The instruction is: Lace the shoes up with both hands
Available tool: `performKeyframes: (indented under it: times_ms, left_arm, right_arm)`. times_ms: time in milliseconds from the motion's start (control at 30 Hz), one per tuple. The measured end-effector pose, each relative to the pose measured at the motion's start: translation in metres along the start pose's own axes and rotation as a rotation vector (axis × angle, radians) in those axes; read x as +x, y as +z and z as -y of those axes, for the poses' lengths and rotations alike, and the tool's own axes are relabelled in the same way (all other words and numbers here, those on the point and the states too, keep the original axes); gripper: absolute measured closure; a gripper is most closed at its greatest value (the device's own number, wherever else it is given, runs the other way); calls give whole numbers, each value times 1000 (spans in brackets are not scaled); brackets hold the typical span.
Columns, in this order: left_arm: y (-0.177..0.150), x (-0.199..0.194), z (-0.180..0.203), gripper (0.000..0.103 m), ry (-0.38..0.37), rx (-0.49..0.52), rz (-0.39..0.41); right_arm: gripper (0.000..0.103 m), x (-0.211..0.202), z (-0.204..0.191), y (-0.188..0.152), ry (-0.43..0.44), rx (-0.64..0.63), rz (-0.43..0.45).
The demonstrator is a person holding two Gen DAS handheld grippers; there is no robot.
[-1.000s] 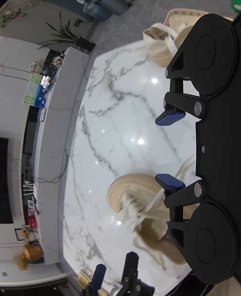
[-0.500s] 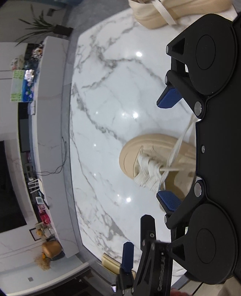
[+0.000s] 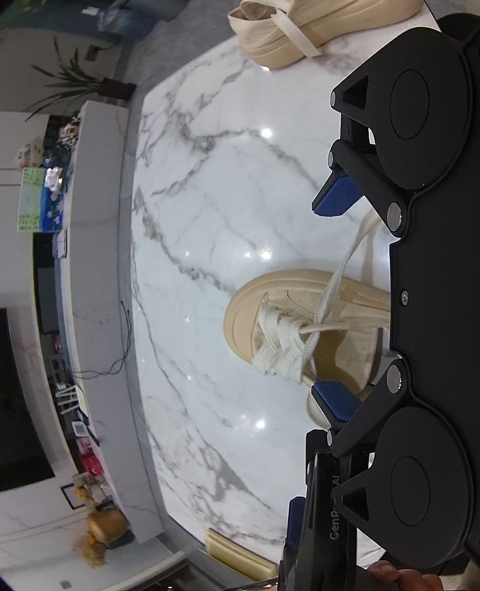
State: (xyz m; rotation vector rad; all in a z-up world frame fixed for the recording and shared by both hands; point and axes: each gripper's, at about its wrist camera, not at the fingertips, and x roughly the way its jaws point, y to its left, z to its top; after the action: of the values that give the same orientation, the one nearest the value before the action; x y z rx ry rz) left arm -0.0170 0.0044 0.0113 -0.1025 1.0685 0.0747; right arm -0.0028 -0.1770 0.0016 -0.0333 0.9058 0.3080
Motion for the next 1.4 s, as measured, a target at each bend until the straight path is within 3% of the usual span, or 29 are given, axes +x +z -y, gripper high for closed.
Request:
performKeyframes:
  times_ms: [333, 1400]
  left_arm:
    - [-1, -5, 4, 22, -18, 1, 1]
    - [-2, 0, 17, 22, 38, 65, -46]
  right_arm:
    - [8, 5, 6, -3, 9, 25, -19]
    - [8, 6, 10, -8, 55, 12, -46]
